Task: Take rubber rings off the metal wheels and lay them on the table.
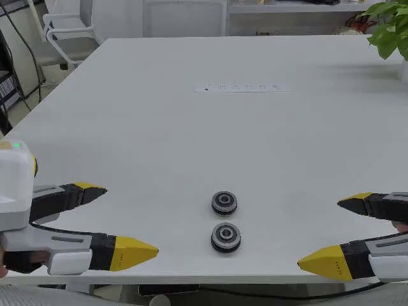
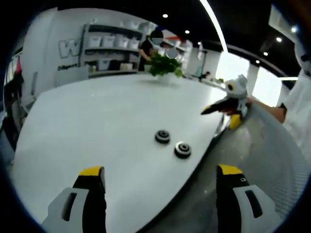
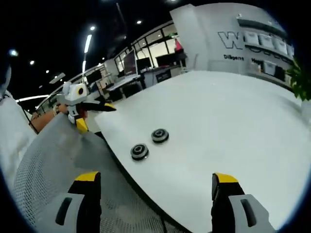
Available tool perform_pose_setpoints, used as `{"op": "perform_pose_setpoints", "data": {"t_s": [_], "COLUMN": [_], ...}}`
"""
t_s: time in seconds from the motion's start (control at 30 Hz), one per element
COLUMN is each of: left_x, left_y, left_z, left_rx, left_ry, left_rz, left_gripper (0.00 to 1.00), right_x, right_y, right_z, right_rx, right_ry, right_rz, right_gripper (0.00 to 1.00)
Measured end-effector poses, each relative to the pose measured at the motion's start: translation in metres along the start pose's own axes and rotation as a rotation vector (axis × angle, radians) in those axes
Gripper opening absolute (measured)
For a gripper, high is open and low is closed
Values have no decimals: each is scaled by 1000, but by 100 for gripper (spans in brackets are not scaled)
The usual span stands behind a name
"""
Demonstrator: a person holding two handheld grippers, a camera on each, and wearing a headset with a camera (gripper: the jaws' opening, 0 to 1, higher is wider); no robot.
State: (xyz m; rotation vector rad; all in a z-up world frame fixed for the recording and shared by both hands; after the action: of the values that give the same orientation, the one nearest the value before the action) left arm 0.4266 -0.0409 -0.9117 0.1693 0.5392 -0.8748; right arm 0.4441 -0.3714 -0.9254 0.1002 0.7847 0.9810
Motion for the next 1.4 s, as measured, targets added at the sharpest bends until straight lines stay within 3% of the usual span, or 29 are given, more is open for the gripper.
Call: {"op": "perform_pose_setpoints", "data": {"t_s": [0.17, 0.5, 1.4], "left_x": [1, 1, 0], "left_y": [0, -1, -1], "left_z": [1, 0, 0], "left_rx": [2, -3, -6], "left_ry": [-1, 3, 1], "left_rz": [-9, -13, 3], "left_gripper": [97, 96, 96], "right_x": [-1, 1, 0], "right_y": [-1, 0, 0], "right_z": [2, -2, -4], "right_rx": [12, -10, -17], "right_ry": [-18, 31, 43], "right_rz": [-5, -10, -11], "right_gripper": [97, 97, 95]}}
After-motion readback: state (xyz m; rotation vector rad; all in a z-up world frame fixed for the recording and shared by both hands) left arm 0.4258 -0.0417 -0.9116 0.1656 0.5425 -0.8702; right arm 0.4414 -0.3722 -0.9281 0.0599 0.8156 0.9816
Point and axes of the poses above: the centre of the closed fingertips' face, and the gripper's own axes: x roughly forward along the fingers, y roughly to its left, z roughly out of its top, the point moved 8 cm from there along -x, roughly backward along the fingers, and after that the axes turned 8 degrees about x, right-handed, at the moved point
